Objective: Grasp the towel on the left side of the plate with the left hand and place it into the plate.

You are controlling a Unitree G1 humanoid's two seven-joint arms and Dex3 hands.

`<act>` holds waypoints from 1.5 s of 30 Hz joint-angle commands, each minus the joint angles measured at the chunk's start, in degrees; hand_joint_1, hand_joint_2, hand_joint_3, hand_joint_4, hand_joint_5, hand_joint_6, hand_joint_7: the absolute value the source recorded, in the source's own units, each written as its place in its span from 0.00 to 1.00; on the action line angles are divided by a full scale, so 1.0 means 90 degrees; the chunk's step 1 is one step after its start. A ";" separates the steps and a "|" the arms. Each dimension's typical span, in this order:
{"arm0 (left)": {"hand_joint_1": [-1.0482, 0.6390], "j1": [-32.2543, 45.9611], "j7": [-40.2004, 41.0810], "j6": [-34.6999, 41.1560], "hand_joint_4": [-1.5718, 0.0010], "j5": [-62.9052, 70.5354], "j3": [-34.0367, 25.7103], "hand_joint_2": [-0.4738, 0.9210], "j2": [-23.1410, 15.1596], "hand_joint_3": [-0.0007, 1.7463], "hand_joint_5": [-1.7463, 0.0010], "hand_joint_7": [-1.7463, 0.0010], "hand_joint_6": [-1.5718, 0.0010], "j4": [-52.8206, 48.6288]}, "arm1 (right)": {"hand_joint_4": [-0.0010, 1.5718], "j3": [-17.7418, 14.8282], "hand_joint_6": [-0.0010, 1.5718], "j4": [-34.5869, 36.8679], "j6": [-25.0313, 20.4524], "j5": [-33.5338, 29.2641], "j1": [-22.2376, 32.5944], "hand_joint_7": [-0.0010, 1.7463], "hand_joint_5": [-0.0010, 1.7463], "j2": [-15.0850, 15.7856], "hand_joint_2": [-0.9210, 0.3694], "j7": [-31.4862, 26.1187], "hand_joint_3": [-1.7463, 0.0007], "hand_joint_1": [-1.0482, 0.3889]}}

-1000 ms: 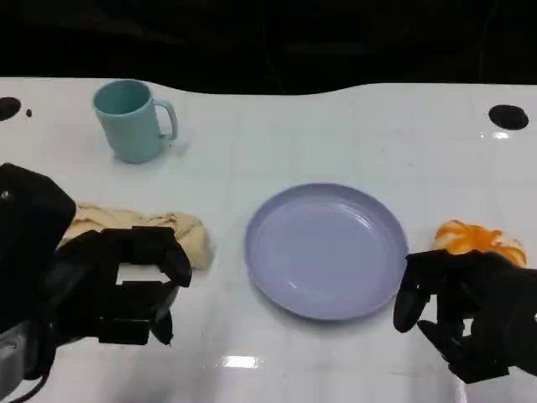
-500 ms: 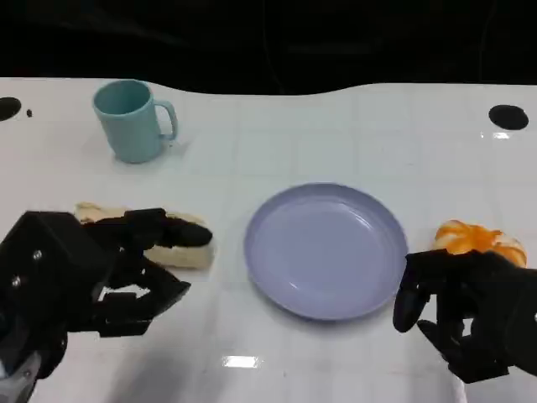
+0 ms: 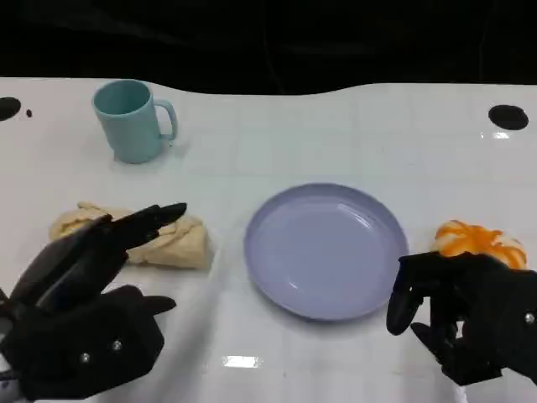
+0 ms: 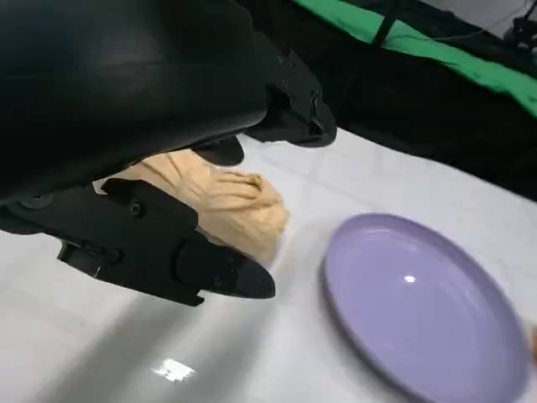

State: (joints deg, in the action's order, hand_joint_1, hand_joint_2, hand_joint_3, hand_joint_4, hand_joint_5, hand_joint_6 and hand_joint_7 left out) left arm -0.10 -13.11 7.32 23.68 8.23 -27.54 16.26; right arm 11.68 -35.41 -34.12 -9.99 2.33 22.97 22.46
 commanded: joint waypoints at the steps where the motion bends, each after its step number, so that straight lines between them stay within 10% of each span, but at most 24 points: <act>1: 0.39 -0.0293 0.0085 -0.0034 1.00 0.0589 0.0115 1.00 -0.0112 0.02 0.77 1.00 0.89 -0.0192 | 0.47 -0.0004 0.45 -0.0131 -0.0109 -0.0036 -0.0071 0.80 1.00 0.0019 0.29 -0.0030 0.37 0.72; 31: 0.40 -0.3835 -0.0334 0.0141 0.83 0.1959 0.2016 1.00 0.0583 0.01 0.86 0.99 0.77 -0.5816 | 0.47 0.0122 0.46 -0.0506 -0.0572 -0.0133 -0.0039 0.80 1.00 0.0018 0.30 -0.0070 0.36 0.71; 38: 0.42 -0.4366 0.0887 -0.0594 0.57 0.2130 0.2324 1.00 0.0778 0.07 0.83 0.94 0.56 -0.7430 | 0.47 0.0165 0.45 -0.0600 -0.0688 -0.0179 -0.0029 0.80 1.00 0.0012 0.30 -0.0086 0.36 0.70; 42: 0.47 -0.4251 0.1841 -0.0995 0.44 0.2031 0.2226 1.00 0.0835 0.07 0.21 0.85 0.27 -0.7591 | 0.48 0.0152 0.45 -0.0609 -0.0708 -0.0146 -0.0033 0.81 1.00 -0.0009 0.29 -0.0086 0.37 0.71; 45: 0.49 -0.4187 0.2142 -0.1210 0.47 0.1987 0.2220 1.00 0.0822 0.09 0.03 0.39 0.44 -0.7661 | 0.48 0.0144 0.45 -0.0599 -0.0708 -0.0142 -0.0044 0.81 1.00 -0.0001 0.29 -0.0080 0.37 0.71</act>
State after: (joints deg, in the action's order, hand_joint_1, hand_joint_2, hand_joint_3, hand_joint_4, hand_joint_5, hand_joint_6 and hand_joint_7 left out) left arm -39.49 4.51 -2.08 42.14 28.38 -19.81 -51.41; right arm 13.20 -40.07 -40.09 -11.18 2.07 22.59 22.00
